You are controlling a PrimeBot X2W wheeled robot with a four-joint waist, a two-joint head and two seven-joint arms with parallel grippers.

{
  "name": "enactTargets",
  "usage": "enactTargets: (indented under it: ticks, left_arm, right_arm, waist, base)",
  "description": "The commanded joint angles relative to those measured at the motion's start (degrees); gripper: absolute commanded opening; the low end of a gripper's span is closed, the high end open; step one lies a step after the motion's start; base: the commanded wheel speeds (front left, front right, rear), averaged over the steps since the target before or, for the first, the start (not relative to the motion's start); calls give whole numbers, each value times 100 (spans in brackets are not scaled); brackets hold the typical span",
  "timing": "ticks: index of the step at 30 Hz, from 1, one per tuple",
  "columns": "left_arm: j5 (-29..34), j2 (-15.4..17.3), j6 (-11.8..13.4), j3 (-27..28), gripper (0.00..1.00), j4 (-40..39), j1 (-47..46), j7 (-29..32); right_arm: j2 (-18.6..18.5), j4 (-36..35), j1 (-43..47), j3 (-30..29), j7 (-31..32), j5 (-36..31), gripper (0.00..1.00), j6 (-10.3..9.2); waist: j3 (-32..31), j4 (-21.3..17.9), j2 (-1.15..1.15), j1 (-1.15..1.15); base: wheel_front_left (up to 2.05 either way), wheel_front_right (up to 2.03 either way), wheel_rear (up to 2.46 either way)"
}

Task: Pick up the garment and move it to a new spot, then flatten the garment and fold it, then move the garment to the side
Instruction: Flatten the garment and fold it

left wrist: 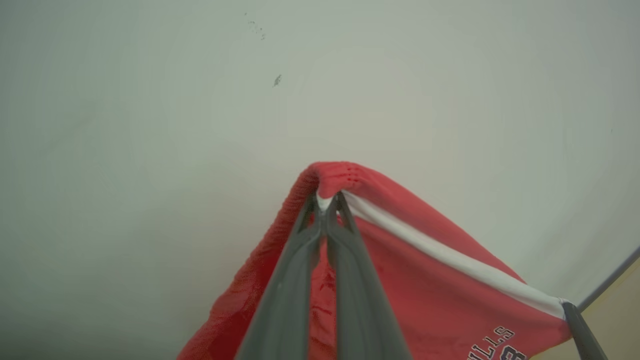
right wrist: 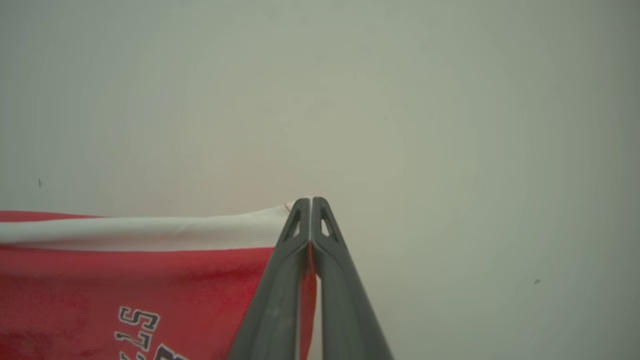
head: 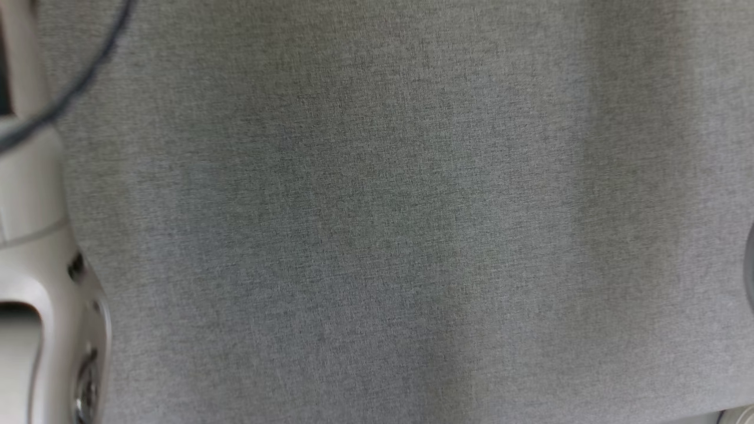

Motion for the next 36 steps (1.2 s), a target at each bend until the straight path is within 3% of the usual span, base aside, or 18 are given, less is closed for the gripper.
enactTargets:
  ticks: [1, 7, 14, 18, 19, 21, 29, 36]
  left_arm:
    - [-72, 33, -35, -43, 0, -51, 182, 54]
    - [-501, 283, -42, -335, 0, -587, 1235, 374]
    - [-854, 584, -38, -676, 0, -1152, 2991, 605]
    - [-1030, 677, -24, -842, 0, -1330, 3985, 823]
    - [-1030, 677, -24, -842, 0, -1330, 3985, 823]
    - [-1054, 685, 5, -979, 0, -1457, 4716, 940]
    - [-1061, 576, 91, -1295, 0, -1653, 6143, 986]
    - [-772, 569, 206, -1453, 0, -1646, 7056, 623]
  right_arm:
    - [-64, 30, 162, 74, 26, 183, 0, -19]
    - [-265, -384, 1304, 712, 601, 1254, 0, -18]
    - [-475, -1829, 3378, 332, 1936, 2302, 0, -18]
    - [-354, -2782, 4736, -80, 2940, 2309, 0, -18]
    - [-354, -2782, 4736, -80, 2940, 2309, 0, -18]
    - [-165, -3402, 5693, -383, 3667, 2180, 0, -18]
    - [389, -4462, 7375, -1047, 4541, 1911, 0, -18]
    - [521, -5215, 8603, -1285, 5547, 1880, 0, -18]
  waist:
    - [-125, 56, -1, -1]
    - [-639, 154, -1, -1]
    - [-1544, 293, -1, -1]
    - [-2041, 311, -1, -1]
    - [-2041, 311, -1, -1]
    - [-2364, 345, -1, -1]
    - [-2878, 448, -1, -1]
    - [-3200, 535, -1, -1]
  base:
    - [0, 0, 0]
    - [0, 0, 0]
    - [0, 0, 0]
    - [0, 0, 0]
    - [0, 0, 0]
    - [0, 0, 0]
    - [0, 0, 0]
    - [0, 0, 0]
